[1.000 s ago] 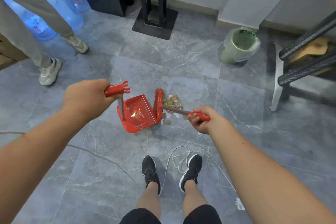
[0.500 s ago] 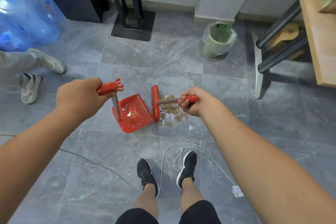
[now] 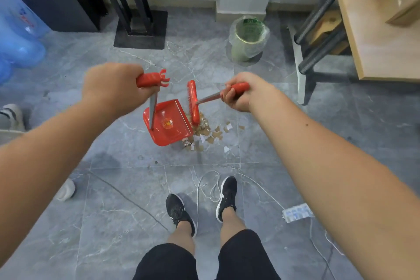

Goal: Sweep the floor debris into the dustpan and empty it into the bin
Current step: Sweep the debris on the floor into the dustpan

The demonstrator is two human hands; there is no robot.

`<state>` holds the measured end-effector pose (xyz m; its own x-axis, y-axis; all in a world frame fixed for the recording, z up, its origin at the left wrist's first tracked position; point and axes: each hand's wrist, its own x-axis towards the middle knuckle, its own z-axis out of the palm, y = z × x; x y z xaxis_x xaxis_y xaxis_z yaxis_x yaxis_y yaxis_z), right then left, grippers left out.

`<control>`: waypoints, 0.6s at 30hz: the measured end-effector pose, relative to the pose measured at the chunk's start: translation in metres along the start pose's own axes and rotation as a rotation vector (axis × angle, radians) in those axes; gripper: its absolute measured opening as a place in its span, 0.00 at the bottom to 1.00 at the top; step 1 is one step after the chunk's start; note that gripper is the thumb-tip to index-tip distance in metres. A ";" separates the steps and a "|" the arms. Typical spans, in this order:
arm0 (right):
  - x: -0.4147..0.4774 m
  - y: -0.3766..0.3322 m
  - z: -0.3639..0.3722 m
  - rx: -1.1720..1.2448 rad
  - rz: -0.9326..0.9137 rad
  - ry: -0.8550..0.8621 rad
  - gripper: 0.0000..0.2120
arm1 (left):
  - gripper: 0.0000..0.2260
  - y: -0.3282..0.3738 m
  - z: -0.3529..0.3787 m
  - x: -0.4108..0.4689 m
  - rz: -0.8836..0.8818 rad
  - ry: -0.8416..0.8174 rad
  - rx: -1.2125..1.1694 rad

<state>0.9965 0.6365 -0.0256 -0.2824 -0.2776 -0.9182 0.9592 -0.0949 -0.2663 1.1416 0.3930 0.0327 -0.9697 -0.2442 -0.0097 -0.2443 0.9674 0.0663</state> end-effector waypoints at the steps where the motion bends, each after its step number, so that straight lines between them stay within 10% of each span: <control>1: -0.005 -0.003 -0.009 0.023 -0.014 0.012 0.07 | 0.23 0.006 -0.002 0.002 0.021 0.012 0.004; 18: -0.002 -0.030 -0.214 0.074 -0.161 0.403 0.06 | 0.21 0.109 0.017 0.047 0.172 -0.014 -0.042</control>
<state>0.9707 0.8443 -0.0789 -0.3863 0.1398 -0.9117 0.8958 -0.1788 -0.4069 1.0693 0.4880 0.0222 -0.9972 -0.0741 -0.0086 -0.0746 0.9912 0.1096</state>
